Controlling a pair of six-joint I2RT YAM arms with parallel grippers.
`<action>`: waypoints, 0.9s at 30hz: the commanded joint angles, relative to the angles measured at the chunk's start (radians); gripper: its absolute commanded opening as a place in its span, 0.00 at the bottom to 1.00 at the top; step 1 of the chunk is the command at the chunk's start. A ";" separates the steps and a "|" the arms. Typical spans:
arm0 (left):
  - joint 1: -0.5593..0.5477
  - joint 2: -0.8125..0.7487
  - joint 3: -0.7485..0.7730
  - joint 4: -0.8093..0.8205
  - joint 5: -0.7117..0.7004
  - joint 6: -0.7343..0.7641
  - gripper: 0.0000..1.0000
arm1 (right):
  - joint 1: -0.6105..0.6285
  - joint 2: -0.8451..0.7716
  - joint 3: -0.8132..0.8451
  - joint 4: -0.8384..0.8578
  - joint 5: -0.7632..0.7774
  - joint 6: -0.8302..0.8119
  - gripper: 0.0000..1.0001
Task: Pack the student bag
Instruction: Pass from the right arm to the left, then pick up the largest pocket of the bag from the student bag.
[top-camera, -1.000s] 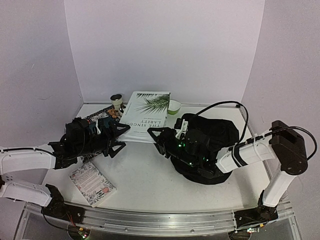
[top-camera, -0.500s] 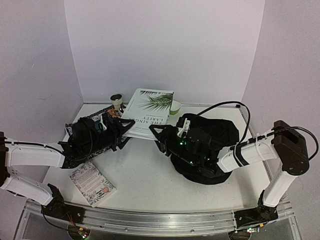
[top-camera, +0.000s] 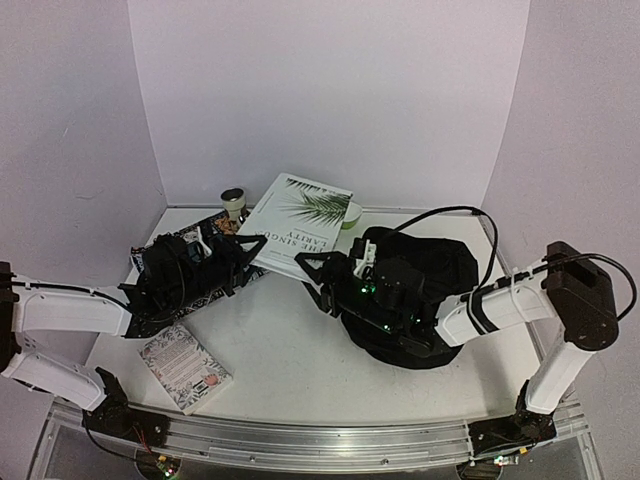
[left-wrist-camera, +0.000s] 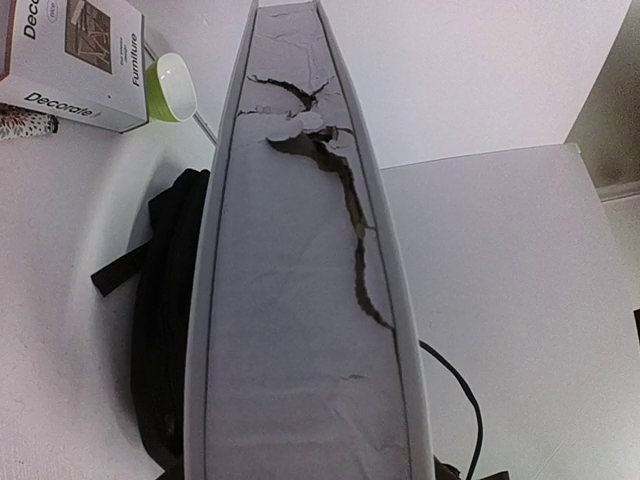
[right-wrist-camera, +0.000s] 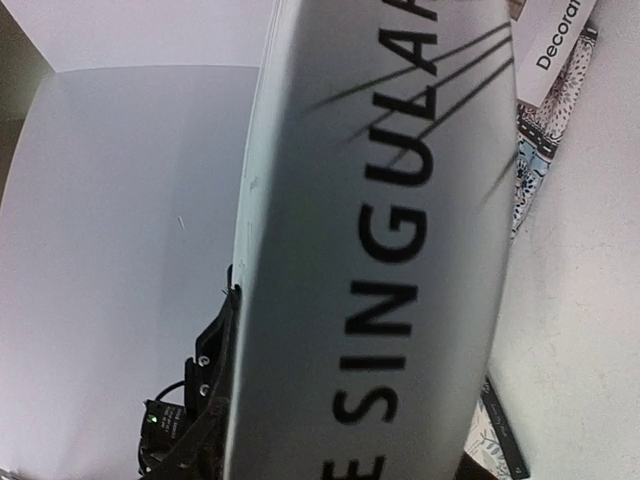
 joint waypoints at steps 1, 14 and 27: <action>0.002 -0.009 0.034 0.084 -0.074 0.050 0.33 | 0.006 -0.067 -0.062 0.296 -0.050 -0.020 0.59; 0.108 -0.040 -0.020 0.094 0.021 0.061 0.29 | -0.020 -0.303 -0.259 -0.105 -0.173 -0.203 0.72; 0.253 -0.054 -0.079 0.076 0.334 0.038 0.28 | -0.039 -0.413 0.189 -1.434 0.026 -0.819 0.78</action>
